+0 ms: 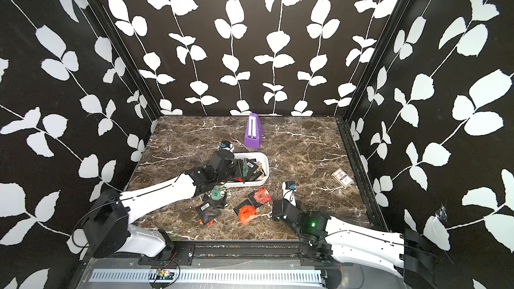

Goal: Put the tea bags into the storage box
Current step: Place the tea bag in the storage box, then pick up the tea bag from the center of the board.

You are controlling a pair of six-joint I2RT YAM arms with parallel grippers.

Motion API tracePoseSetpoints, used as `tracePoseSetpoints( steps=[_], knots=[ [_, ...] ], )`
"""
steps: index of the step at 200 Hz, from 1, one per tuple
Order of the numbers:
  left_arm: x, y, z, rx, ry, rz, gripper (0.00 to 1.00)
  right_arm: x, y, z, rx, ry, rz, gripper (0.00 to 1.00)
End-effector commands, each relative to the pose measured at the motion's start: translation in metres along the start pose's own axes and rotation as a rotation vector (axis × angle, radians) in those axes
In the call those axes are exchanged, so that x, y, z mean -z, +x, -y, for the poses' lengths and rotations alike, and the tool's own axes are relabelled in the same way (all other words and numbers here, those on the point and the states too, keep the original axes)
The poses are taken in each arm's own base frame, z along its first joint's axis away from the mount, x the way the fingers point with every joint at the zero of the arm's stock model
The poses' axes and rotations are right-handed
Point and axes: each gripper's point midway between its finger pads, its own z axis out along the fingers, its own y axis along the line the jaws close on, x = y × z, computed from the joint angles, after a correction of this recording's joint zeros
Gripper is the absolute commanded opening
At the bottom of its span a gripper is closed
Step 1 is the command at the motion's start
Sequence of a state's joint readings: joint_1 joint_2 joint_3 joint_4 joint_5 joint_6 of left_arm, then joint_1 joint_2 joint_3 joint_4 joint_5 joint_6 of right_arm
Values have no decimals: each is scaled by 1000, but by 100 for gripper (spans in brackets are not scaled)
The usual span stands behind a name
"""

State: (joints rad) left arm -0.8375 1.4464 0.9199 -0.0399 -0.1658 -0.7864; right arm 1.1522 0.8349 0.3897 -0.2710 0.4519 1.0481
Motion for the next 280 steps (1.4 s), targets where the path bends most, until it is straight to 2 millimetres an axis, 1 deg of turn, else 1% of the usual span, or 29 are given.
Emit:
tracePoseSetpoints(
  steps=[1,19,31,44,53,57,61,65,75,78,82,90,101,112,127,137,152,159,178,191,198,207,220,246,258,280],
  knots=[
    [-3,-26,12,-6,23,81,0,-4,5,-1,-26,-20,4,27],
    [-13,-24,1,4,-16,58,0,-5,6,-2,-24,-22,-1,27],
    [-17,-24,-8,13,-40,51,0,-6,8,-3,-23,-21,-7,30],
    [-15,-28,-20,17,-81,59,0,-6,9,-5,-26,-29,-12,33],
    [-11,-34,-29,-2,-112,82,4,-6,10,-7,-27,-35,-17,33],
    [-9,-37,-33,-9,-128,92,8,-6,10,-8,-29,-39,-18,34],
    [-6,-40,-36,-18,-140,101,14,-7,11,-8,-29,-38,-20,35],
    [-5,-42,-39,-24,-148,103,24,-7,11,-8,-28,-39,-23,35],
    [-2,-46,-45,-42,-167,89,53,-7,12,-9,-31,-42,-25,38],
    [0,-46,-47,-47,-176,83,59,-7,13,-9,-32,-43,-27,39],
    [2,-48,-49,-54,-187,78,63,-7,13,-10,-33,-46,-28,41],
    [8,-50,-53,-73,-209,79,65,-7,13,-11,-35,-52,-30,42],
    [18,-51,-57,-91,-224,91,65,-7,14,-12,-37,-59,-35,42],
    [28,-50,-57,-102,-210,94,61,-7,14,-16,-41,-74,-38,43],
    [39,-38,-55,-108,-169,51,56,-8,16,-23,-49,-104,-49,43],
    [47,-28,-54,-100,-149,7,51,-9,18,-28,-59,-128,-58,45],
    [55,-3,-53,-49,-94,-80,35,-12,20,-35,-79,-160,-68,48],
    [57,10,-49,-24,-49,-120,32,-14,23,-37,-86,-168,-75,49],
    [64,47,-44,-9,-5,-191,31,-18,26,-43,-101,-182,-90,50],
    [69,70,-37,-15,22,-231,31,-21,30,-47,-99,-182,-104,50],
    [72,80,-33,-18,39,-253,30,-23,31,-48,-97,-180,-110,50],
    [75,91,-32,-11,40,-279,28,-24,33,-50,-98,-175,-115,50],
    [76,108,-32,8,54,-304,23,-26,36,-53,-99,-175,-125,49],
    [73,141,-30,38,67,-352,21,-30,43,-56,-98,-168,-142,49],
    [69,152,-30,31,59,-374,17,-32,46,-56,-98,-163,-147,49],
    [58,164,-24,42,73,-402,12,-35,50,-59,-100,-161,-156,47]
  ],
)
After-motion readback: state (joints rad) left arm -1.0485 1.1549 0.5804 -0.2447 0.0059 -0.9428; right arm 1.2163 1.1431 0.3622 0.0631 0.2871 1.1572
